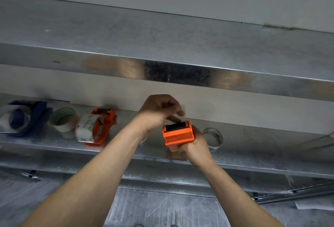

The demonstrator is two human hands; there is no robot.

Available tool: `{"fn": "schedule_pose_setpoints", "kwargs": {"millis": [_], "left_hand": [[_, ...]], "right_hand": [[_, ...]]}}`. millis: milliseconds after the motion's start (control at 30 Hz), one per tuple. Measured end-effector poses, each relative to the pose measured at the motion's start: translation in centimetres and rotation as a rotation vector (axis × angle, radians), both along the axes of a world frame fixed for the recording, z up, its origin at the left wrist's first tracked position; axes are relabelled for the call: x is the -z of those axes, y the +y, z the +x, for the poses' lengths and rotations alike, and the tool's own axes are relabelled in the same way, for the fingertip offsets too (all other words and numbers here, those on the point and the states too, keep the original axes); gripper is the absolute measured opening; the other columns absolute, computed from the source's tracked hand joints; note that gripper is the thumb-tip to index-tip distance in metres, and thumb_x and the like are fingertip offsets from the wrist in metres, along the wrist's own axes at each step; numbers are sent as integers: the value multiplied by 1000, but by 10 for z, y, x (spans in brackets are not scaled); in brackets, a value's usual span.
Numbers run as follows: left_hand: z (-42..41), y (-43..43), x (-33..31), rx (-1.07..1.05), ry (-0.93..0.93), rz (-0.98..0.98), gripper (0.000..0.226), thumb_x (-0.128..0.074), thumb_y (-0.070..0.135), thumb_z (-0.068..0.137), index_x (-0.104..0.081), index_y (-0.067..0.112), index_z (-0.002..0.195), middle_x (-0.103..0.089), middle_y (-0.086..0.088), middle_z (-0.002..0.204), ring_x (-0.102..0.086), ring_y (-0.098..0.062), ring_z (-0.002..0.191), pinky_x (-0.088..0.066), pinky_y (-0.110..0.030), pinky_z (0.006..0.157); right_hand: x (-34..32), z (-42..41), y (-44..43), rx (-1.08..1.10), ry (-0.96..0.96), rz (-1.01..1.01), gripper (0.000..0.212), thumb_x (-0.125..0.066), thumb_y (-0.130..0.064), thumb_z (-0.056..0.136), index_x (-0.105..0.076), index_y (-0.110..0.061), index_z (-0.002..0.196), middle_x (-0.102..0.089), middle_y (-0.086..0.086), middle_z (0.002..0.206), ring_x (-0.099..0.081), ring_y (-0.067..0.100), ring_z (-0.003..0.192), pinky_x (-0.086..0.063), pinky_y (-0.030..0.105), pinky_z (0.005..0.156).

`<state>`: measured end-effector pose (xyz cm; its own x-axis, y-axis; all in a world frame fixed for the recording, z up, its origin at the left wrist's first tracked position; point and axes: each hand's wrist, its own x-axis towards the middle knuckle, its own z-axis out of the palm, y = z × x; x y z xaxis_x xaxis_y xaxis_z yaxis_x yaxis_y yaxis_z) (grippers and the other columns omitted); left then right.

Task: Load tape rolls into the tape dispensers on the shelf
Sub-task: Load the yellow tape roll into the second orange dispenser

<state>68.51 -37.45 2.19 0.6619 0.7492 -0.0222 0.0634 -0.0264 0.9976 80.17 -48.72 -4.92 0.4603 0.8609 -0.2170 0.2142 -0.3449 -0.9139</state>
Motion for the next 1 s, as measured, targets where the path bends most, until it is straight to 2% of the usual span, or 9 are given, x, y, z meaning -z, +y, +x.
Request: {"fn": "schedule_pose_setpoints", "kwargs": {"millis": [100,233,367,567,767,900,1000], "left_hand": [[0,-2,-2,-8,-32,-39,9,-61,-1,90,-66,-7,86,-74,-17,86,-73,-38,75,-60,-46,79],[-3,-1,-3,-19,-35,-55,11,-60,1,91,-67,2,83,-75,-14,86,-73,-38,75,-59,-41,78],[-6,2,-4,-36,-49,-54,13,-59,4,93,-67,8,83,-75,-11,86,-73,-37,75,-58,-46,80],[-5,7,-9,9,-10,1,16,-59,5,94,-67,11,81,-76,-10,87,-74,-32,75,-56,-40,68],[-2,9,-10,64,44,129,16,-59,4,93,-68,11,83,-76,-4,87,-74,-23,75,-57,-38,69],[-2,14,-7,15,11,147,20,-59,5,93,-68,17,80,-76,-1,84,-74,-20,78,-58,-34,70],[-2,16,-6,-3,6,138,19,-60,5,93,-68,17,81,-76,1,84,-73,-14,84,-56,-31,70]], "right_hand": [[4,1,0,9,73,16,47,-61,-5,40,-60,-12,87,-68,-5,70,-58,5,62,-46,18,52],[6,2,-3,19,137,42,35,-61,-1,40,-53,-16,70,-58,-15,53,-50,-2,51,-41,13,50],[10,5,-1,22,115,28,40,-61,-1,40,-56,-13,78,-61,-13,57,-53,-1,53,-43,16,51],[16,7,0,13,83,4,46,-61,-2,41,-58,-10,86,-64,-8,64,-57,2,57,-46,18,52],[16,10,6,-14,132,-36,37,-62,-4,40,-53,-17,73,-58,-14,53,-51,-2,50,-42,20,53],[22,9,7,60,301,-31,27,-62,-1,38,-55,-20,57,-57,-4,56,-55,13,59,-46,27,58],[22,9,10,76,285,-27,32,-62,-2,38,-54,-18,64,-58,-8,54,-54,8,54,-44,23,53]]}}
